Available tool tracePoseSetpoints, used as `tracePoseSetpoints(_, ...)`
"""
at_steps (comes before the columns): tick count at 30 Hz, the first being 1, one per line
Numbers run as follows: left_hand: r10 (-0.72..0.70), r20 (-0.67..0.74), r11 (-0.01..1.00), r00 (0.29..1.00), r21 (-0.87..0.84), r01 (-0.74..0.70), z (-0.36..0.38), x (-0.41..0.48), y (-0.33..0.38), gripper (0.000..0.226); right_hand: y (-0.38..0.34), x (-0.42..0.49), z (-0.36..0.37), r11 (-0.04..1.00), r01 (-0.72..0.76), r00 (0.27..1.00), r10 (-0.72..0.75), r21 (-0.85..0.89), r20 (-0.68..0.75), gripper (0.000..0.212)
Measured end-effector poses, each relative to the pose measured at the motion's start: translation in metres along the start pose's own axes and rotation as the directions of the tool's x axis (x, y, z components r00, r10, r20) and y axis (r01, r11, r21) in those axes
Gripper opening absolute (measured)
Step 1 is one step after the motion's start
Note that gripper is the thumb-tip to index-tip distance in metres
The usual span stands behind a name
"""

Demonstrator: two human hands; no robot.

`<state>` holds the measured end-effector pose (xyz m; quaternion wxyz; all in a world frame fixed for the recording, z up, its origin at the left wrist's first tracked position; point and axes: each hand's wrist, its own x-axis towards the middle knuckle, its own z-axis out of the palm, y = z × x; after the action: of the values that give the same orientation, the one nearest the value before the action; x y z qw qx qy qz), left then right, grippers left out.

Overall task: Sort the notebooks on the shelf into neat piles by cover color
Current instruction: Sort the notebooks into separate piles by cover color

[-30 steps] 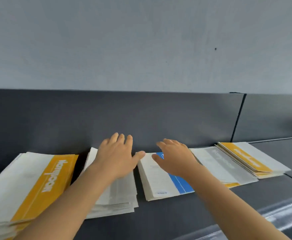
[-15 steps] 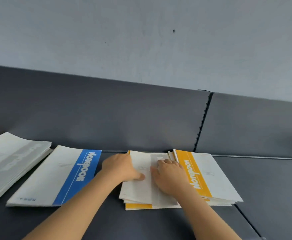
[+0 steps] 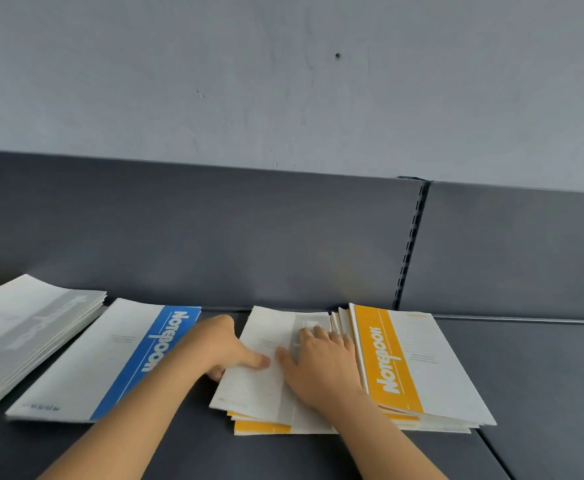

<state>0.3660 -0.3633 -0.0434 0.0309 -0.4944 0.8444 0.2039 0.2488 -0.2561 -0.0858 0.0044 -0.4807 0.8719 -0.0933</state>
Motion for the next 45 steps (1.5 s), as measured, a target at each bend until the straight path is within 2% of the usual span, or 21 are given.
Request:
tracePoseSetpoints(1, 0.011, -0.003, 1.0, 1.0, -0.028, -0.011, 0.001, 0.0, -0.001, 0.058, -0.001, 0.0, 0.001, 1.0, -0.004, 1.0, 0.004, 0.005, 0.001, 0.065)
tracePoseSetpoints(5, 0.099, -0.169, 0.988, 0.981, -0.105, -0.118, -0.004, 0.002, -0.009, 0.054, -0.001, 0.001, 0.006, 0.996, -0.014, 1.0, 0.013, 0.09, 0.013, 0.063)
tracePoseSetpoints(8, 0.185, -0.124, 0.892, 0.975, -0.394, -0.22, -0.009, 0.001, -0.015, 0.026, -0.002, 0.001, 0.003, 0.985, -0.017, 1.0, 0.02, 0.173, -0.019, 0.061)
tracePoseSetpoints(10, 0.214, -0.115, 0.77, 0.97, -0.591, -0.24, -0.015, -0.004, -0.021, 0.021, -0.007, -0.002, -0.005, 0.957, -0.001, 0.996, 0.027, 0.29, -0.085, 0.063)
tracePoseSetpoints(13, 0.208, -0.168, 0.605, 0.964, -0.752, -0.262, -0.024, -0.013, -0.036, 0.025, -0.023, -0.009, -0.023, 0.822, 0.04, 0.989, 0.047, 0.568, -0.137, 0.064)
tracePoseSetpoints(16, 0.204, -0.21, 0.566, 0.956, -0.772, -0.291, -0.033, -0.019, -0.062, 0.032, -0.051, -0.01, -0.031, 0.637, 0.014, 0.991, 0.091, 0.771, -0.093, 0.064)
tracePoseSetpoints(18, 0.225, -0.244, 0.609, 0.943, -0.721, -0.332, -0.041, -0.023, -0.084, 0.041, -0.077, -0.009, -0.032, 0.566, -0.004, 0.99, 0.116, 0.825, -0.074, 0.065)
tracePoseSetpoints(22, 0.243, -0.314, 0.735, 0.918, -0.558, -0.386, -0.074, -0.023, -0.147, 0.048, -0.147, -0.006, -0.029, 0.628, 0.055, 0.993, 0.049, 0.777, -0.111, 0.062)
tracePoseSetpoints(26, 0.263, -0.335, 0.87, 0.905, -0.324, -0.373, -0.117, -0.015, -0.226, 0.076, -0.231, 0.003, -0.016, 0.619, 0.079, 0.996, -0.013, 0.781, -0.09, 0.056)
tracePoseSetpoints(28, 0.246, -0.337, 0.92, 0.909, -0.215, -0.329, -0.133, -0.009, -0.262, 0.084, -0.274, 0.01, -0.009, 0.671, 0.081, 0.997, -0.042, 0.737, -0.072, 0.048)
tracePoseSetpoints(30, 0.262, -0.336, 0.953, 0.905, -0.06, -0.299, -0.141, -0.003, -0.289, 0.082, -0.308, 0.018, 0.0, 0.754, 0.09, 0.996, -0.065, 0.651, -0.064, 0.044)
tracePoseSetpoints(33, 0.324, -0.199, 0.928, 0.925, 0.26, -0.269, -0.134, 0.004, -0.315, 0.072, -0.339, 0.028, 0.024, 0.881, 0.109, 0.992, -0.125, 0.461, 0.006, 0.045)
tracePoseSetpoints(34, 0.324, -0.137, 0.903, 0.936, 0.341, -0.262, -0.125, 0.007, -0.323, 0.076, -0.346, 0.029, 0.035, 0.921, 0.115, 0.986, -0.151, 0.373, 0.069, 0.057)
tracePoseSetpoints(35, 0.313, -0.093, 0.885, 0.945, 0.389, -0.255, -0.116, 0.01, -0.33, 0.081, -0.35, 0.029, 0.045, 0.954, 0.138, 0.979, -0.172, 0.267, 0.109, 0.081)
tracePoseSetpoints(37, 0.336, -0.094, 0.867, 0.937, 0.42, -0.268, -0.101, 0.016, -0.341, 0.087, -0.353, 0.03, 0.058, 0.983, 0.169, 0.972, -0.177, 0.069, 0.151, 0.126)
tracePoseSetpoints(38, 0.351, -0.108, 0.863, 0.93, 0.421, -0.277, -0.097, 0.018, -0.343, 0.089, -0.354, 0.031, 0.06, 0.984, 0.178, 0.973, -0.176, -0.001, 0.15, 0.134)
tracePoseSetpoints(39, 0.36, -0.113, 0.859, 0.926, 0.428, -0.282, -0.095, 0.019, -0.344, 0.091, -0.355, 0.029, 0.058, 0.981, 0.186, 0.972, -0.175, -0.061, 0.154, 0.133)
tracePoseSetpoints(40, 0.362, -0.104, 0.854, 0.926, 0.435, -0.285, -0.096, 0.021, -0.344, 0.098, -0.356, 0.028, 0.058, 0.977, 0.19, 0.972, -0.174, -0.094, 0.158, 0.121)
tracePoseSetpoints(42, 0.357, -0.08, 0.841, 0.931, 0.462, -0.283, -0.1, 0.022, -0.344, 0.119, -0.356, 0.027, 0.053, 0.978, 0.18, 0.978, -0.166, -0.103, 0.129, 0.081)
tracePoseSetpoints(43, 0.346, -0.079, 0.834, 0.935, 0.483, -0.268, -0.102, 0.023, -0.343, 0.116, -0.354, 0.027, 0.048, 0.98, 0.186, 0.977, -0.176, -0.074, 0.119, 0.068)
tracePoseSetpoints(45, 0.337, -0.087, 0.806, 0.938, 0.542, -0.239, -0.106, 0.021, -0.336, 0.086, -0.347, 0.027, 0.038, 0.977, 0.214, 0.971, -0.214, 0.014, 0.108, 0.056)
